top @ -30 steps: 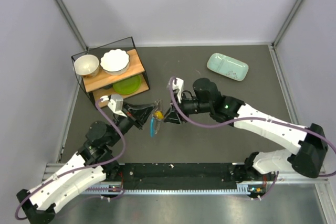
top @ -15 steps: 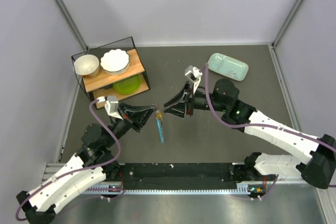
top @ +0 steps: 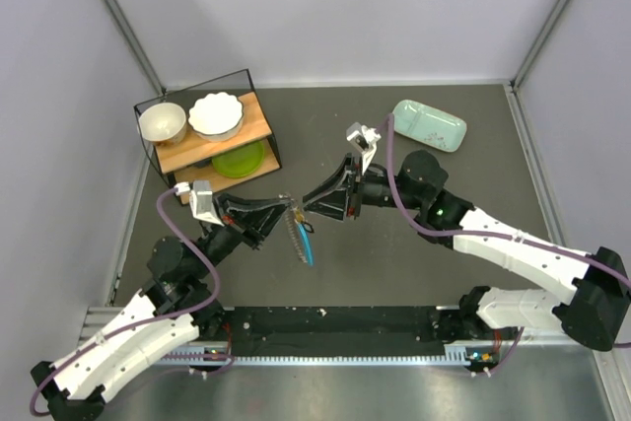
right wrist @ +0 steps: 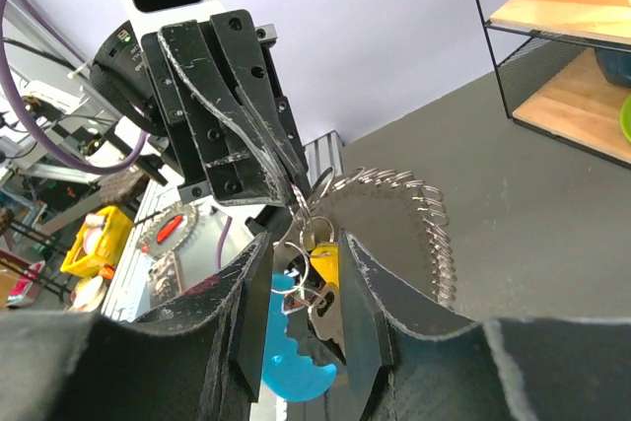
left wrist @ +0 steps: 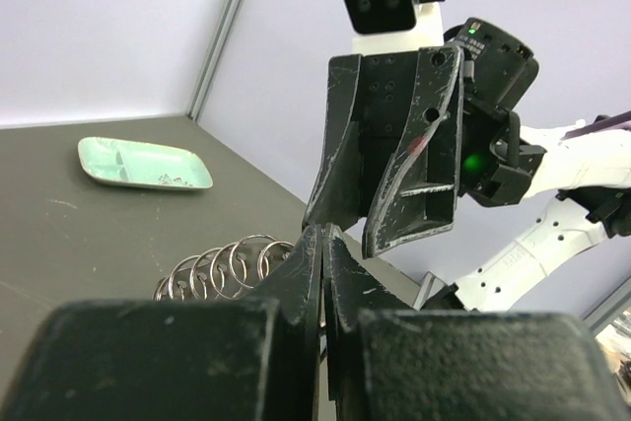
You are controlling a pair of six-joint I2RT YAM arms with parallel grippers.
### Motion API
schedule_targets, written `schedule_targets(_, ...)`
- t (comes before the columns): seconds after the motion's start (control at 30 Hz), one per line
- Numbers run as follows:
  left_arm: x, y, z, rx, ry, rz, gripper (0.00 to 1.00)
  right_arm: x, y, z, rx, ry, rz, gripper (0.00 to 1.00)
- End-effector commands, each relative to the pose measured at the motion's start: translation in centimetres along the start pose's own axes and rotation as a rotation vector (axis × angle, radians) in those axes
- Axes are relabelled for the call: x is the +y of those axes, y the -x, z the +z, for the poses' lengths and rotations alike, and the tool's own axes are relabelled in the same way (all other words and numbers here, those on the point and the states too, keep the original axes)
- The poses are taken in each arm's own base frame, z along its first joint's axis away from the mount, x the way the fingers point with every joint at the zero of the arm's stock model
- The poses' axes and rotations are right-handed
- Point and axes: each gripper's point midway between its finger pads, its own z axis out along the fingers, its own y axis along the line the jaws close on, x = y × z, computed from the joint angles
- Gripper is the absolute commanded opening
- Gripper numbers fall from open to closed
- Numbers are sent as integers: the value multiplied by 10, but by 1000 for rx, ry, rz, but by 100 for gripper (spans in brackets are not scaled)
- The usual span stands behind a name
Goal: Remove the keys from the keyring
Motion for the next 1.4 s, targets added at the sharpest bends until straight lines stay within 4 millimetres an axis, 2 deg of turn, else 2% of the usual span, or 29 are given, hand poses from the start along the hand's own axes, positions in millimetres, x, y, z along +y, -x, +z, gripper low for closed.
schedule_targets(0.0, -24, 36, 1, -122, -85, -13, 0, 4, 8, 0, -39, 37, -41, 33)
schedule_targets(0.33, -28, 37, 0, -124, -101, -22, 0, 13, 11, 6, -50, 104, -26, 33)
schedule_targets(0.53, -27, 36, -1, -130, -103, -36, 0, 11, 8, 11, -51, 125, 5, 31)
schedule_targets(0.6, -28, 34, 0, -124, -109, -42, 0, 9, 7, 14, -50, 133, 12, 23)
schedule_targets(0.63, -28, 34, 0, -123, -112, -42, 0, 6, 5, 15, -51, 125, 14, 9)
schedule_targets(0.73, -28, 32, 0, -122, -114, -48, 0, 5, 6, 14, -71, 124, 5, 0)
schedule_targets(1.07, -23, 21, -3, -90, -102, -50, 0, 17, 8, 6, -66, 166, -110, 0)
schedule_targets(1.13, -19, 19, -4, -64, -76, -25, 6, 11, 1, 4, -24, 133, -143, 0)
schedule_targets(1.17, -18, 20, -5, -59, -64, -16, 12, 16, 3, -1, -30, 144, -182, 0)
schedule_targets(1.2, -12, 13, -6, -23, -34, -5, 19, 16, 3, -4, -35, 141, -223, 0)
schedule_targets(1.23, -15, 16, -7, -20, -42, 8, 32, 11, -3, -6, -9, 112, -216, 0)
schedule_targets(1.27, -16, 17, -8, -17, -41, 21, 38, 12, -2, -10, -8, 102, -235, 0)
schedule_targets(1.33, -14, 15, -9, 14, -32, 60, 48, 8, -5, -12, 14, 81, -268, 0)
schedule_targets(1.37, -11, 11, -8, 32, -19, 78, 49, 5, -11, -15, 35, 68, -264, 0)
